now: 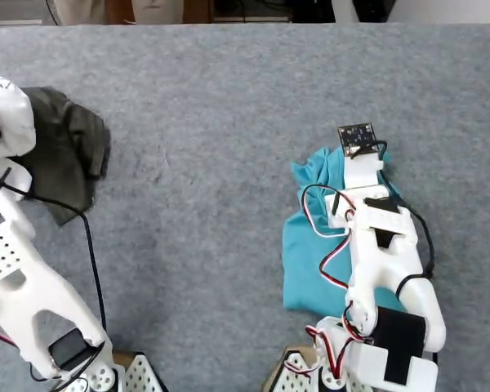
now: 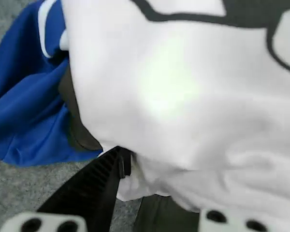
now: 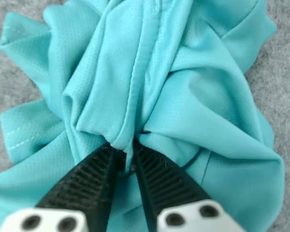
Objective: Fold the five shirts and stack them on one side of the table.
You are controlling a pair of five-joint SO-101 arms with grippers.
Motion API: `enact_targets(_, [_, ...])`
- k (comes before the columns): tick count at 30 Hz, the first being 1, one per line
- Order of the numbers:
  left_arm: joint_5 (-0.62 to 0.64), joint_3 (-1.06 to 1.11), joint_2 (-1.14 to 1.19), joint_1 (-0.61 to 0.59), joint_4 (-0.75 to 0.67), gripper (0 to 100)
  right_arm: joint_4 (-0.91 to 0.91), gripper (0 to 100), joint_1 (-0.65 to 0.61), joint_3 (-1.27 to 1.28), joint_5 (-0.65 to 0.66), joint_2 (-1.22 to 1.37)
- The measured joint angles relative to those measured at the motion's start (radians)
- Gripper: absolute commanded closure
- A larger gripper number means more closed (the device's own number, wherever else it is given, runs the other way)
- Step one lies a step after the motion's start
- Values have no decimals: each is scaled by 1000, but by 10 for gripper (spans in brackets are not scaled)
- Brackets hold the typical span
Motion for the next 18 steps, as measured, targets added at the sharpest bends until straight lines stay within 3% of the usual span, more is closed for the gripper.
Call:
enact_targets(9, [2,-236,-161,3,0,747,38,997,-14,-34,0,2])
enact_targets(18, [-124,-288,-296,9,0,747,488,996,-287,-377,18,2])
